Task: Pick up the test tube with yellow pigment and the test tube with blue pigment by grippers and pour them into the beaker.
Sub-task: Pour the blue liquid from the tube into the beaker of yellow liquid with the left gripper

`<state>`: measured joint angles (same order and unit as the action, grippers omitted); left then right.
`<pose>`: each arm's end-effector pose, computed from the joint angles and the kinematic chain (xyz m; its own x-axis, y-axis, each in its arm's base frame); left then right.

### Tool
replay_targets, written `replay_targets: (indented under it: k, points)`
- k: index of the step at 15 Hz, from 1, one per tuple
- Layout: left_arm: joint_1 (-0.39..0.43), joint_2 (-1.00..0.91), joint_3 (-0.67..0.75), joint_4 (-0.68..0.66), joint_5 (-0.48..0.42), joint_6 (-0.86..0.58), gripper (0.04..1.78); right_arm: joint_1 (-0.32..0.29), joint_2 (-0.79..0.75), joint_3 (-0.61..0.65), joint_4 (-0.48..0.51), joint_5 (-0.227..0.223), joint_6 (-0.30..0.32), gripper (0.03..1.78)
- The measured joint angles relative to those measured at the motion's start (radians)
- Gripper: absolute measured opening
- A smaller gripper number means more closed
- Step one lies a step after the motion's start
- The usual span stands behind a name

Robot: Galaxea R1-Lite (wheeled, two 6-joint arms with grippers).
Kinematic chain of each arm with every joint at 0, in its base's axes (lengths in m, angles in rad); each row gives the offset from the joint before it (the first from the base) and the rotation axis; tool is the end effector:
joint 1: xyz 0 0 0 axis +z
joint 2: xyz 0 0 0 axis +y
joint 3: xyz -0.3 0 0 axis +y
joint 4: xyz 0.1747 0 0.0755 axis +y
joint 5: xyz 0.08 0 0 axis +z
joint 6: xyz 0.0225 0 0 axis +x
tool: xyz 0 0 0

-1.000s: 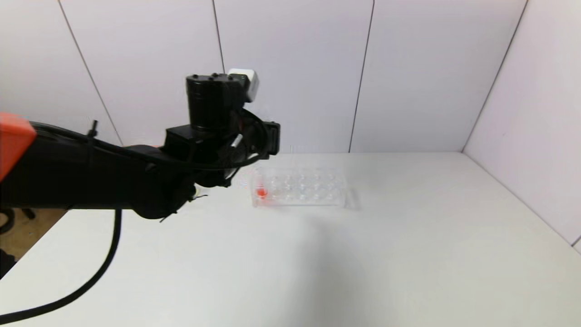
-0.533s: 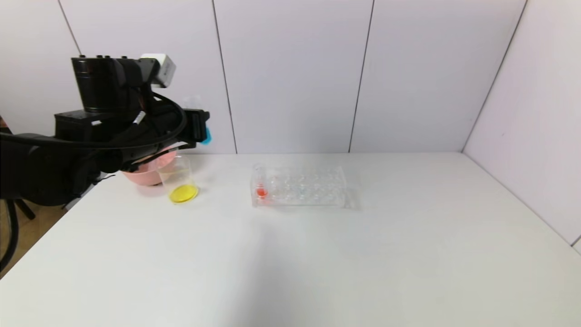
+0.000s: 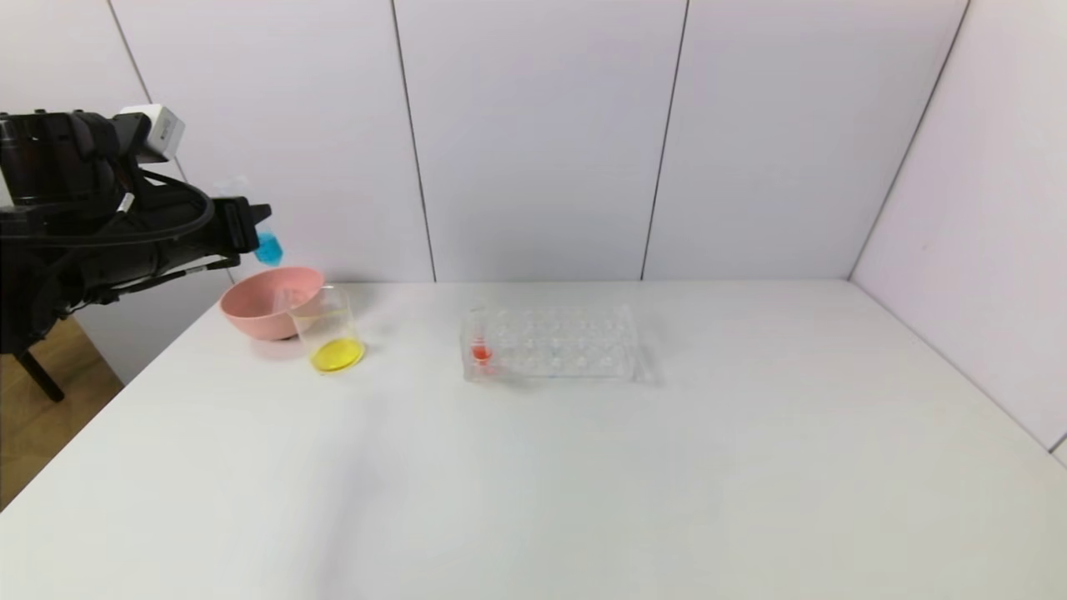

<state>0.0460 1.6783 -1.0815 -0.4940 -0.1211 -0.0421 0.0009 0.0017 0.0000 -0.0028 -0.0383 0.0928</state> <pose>0.3207 0.0120 0.2520 0.9919 -0.0753 -0.1019 0.0700 0.9961 -0.0543 -0.0227 -0.0009 0.0758 0.9993 -0.0374 0.0011 0.0371 0.9950 0.0927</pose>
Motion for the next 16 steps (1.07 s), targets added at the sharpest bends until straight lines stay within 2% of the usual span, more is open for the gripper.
replay_targets:
  k: [4, 7, 9, 13, 16]
  points:
    - [0.112, 0.02, 0.0, -0.005, -0.077, 0.001, 0.46, 0.0, 0.0, 0.0, 0.0, 0.0, 0.0, 1.71]
    - [0.199, 0.044, -0.003, -0.008, -0.189, 0.002, 0.46, 0.0, 0.0, 0.0, 0.0, 0.0, 0.0, 1.71]
    - [0.231, 0.063, -0.014, -0.007, -0.23, 0.018, 0.46, 0.0, 0.0, 0.0, 0.0, 0.0, 0.0, 1.71]
    - [0.258, 0.104, -0.043, 0.004, -0.3, 0.159, 0.46, 0.0, 0.0, 0.0, 0.0, 0.0, 0.0, 1.71]
    - [0.264, 0.13, -0.09, 0.096, -0.33, 0.311, 0.46, 0.0, 0.0, 0.0, 0.0, 0.0, 0.0, 1.71]
